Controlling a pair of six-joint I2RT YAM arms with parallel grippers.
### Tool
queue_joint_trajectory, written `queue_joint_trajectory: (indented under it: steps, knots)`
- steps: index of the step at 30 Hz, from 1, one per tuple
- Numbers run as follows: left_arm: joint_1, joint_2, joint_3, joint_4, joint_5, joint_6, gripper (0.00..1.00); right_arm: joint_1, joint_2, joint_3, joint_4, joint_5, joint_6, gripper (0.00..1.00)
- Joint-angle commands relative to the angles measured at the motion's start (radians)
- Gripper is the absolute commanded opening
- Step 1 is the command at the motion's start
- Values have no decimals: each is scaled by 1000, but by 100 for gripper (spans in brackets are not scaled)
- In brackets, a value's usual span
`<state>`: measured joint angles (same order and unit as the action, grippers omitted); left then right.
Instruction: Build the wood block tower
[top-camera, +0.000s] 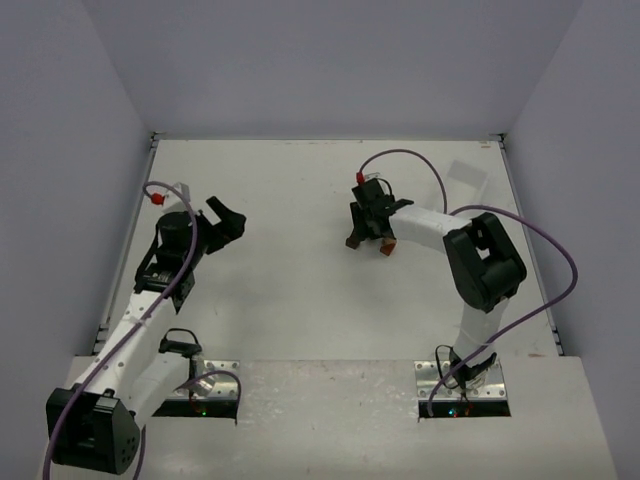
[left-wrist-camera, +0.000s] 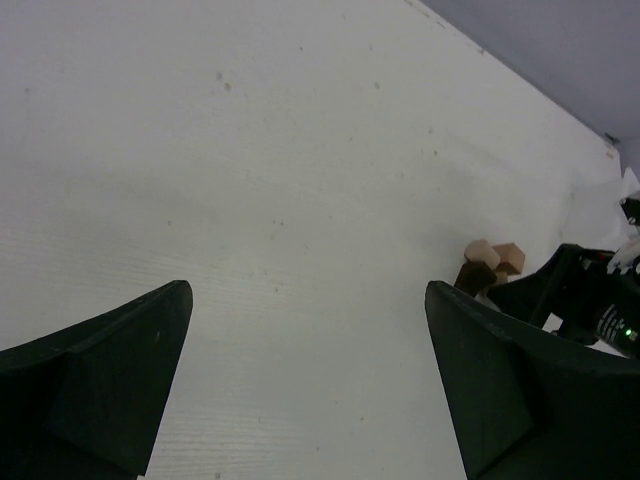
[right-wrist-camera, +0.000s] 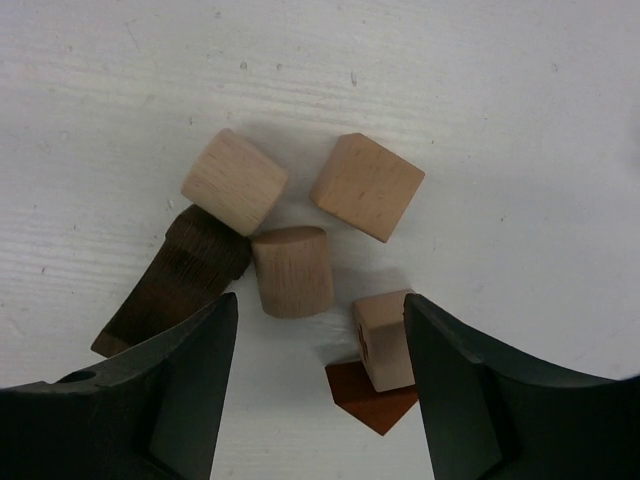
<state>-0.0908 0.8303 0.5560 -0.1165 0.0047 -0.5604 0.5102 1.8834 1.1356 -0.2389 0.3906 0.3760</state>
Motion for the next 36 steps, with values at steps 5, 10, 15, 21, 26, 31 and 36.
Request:
queue_joint_trajectory:
  steps: [5, 10, 15, 21, 26, 31, 36]
  knots:
    - [-297, 238, 124, 186, 120, 158, 100, -6, -262, -87, 55, -22, -3, 79]
    - [-471, 480, 247, 192, 44, 246, 100, -12, -449, -203, 37, 56, 51, 97]
    - [-587, 743, 450, 125, -98, 303, 100, -41, -646, -369, 36, 120, 112, 99]
    - [-651, 980, 672, 47, -124, 353, 100, -115, -804, -521, 37, 84, 143, 99]
    - [-689, 1101, 782, -6, -181, 386, 99, -130, -872, -568, 36, 86, 145, 99]
    - [-695, 1191, 863, -45, -192, 401, 89, -138, -865, -574, 39, 109, 141, 99]
    - [-696, 1226, 892, -48, -155, 432, 83, -155, -815, -564, 39, 92, 136, 99]
